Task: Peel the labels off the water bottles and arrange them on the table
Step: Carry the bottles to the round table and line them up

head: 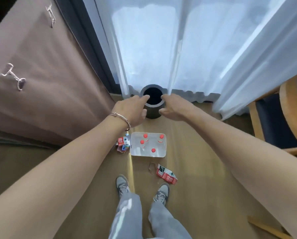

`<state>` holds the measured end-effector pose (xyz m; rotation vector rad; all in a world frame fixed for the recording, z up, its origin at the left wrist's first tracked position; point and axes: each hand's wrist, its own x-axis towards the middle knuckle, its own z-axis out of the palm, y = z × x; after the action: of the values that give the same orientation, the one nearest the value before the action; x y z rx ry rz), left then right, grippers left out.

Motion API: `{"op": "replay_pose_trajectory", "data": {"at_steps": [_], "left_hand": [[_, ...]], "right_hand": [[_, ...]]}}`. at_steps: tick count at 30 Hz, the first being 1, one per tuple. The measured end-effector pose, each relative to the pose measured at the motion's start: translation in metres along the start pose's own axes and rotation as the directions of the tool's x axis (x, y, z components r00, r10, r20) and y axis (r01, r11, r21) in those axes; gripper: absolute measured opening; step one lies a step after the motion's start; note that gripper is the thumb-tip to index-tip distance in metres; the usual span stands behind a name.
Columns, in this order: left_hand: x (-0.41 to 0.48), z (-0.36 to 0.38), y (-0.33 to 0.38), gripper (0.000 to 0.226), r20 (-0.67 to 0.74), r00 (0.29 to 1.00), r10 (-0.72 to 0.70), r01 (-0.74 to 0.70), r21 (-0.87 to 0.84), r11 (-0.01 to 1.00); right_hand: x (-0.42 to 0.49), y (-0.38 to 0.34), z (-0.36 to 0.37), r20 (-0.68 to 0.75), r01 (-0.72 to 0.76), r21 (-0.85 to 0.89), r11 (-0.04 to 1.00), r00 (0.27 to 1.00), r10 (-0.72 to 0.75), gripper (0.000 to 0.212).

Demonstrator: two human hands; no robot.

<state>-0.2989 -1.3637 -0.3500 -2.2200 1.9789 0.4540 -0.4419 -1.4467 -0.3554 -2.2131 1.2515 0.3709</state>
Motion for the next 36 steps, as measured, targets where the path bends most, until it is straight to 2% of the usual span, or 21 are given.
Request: {"op": "replay_pose_trajectory", "data": {"at_steps": [5, 9, 18, 23, 28, 32, 36], "left_hand": [[0.063, 0.048, -0.02, 0.052, 0.122, 0.991, 0.06, -0.058, -0.02, 0.998], [0.121, 0.098, -0.045, 0.051, 0.14, 0.986, 0.095, -0.093, -0.025, 0.995], [0.22, 0.282, -0.081, 0.048, 0.248, 0.966, 0.069, -0.061, -0.042, 0.997], [0.236, 0.394, -0.081, 0.042, 0.325, 0.944, 0.05, -0.035, -0.049, 0.998], [0.234, 0.494, -0.071, 0.041, 0.455, 0.89, 0.041, 0.01, -0.109, 0.994], [0.234, 0.55, -0.057, 0.047, 0.512, 0.859, 0.03, 0.049, -0.14, 0.989], [0.235, 0.59, -0.041, 0.054, 0.549, 0.835, 0.04, 0.052, -0.15, 0.987]], "right_hand": [[0.057, 0.028, 0.034, 0.075, -0.104, 0.037, 0.994, 0.992, 0.101, 0.051], [0.125, 0.05, 0.074, 0.113, -0.175, 0.066, 0.982, 0.98, 0.167, 0.053], [0.25, 0.127, 0.227, 0.248, -0.315, 0.031, 0.949, 0.922, 0.298, 0.05], [0.303, 0.175, 0.317, 0.277, -0.359, 0.007, 0.933, 0.897, 0.343, 0.047], [0.339, 0.207, 0.399, 0.306, -0.437, 0.026, 0.899, 0.859, 0.409, 0.041], [0.36, 0.218, 0.441, 0.269, -0.533, 0.04, 0.845, 0.82, 0.505, 0.058], [0.375, 0.228, 0.468, 0.243, -0.528, 0.051, 0.848, 0.83, 0.503, 0.05]]}}
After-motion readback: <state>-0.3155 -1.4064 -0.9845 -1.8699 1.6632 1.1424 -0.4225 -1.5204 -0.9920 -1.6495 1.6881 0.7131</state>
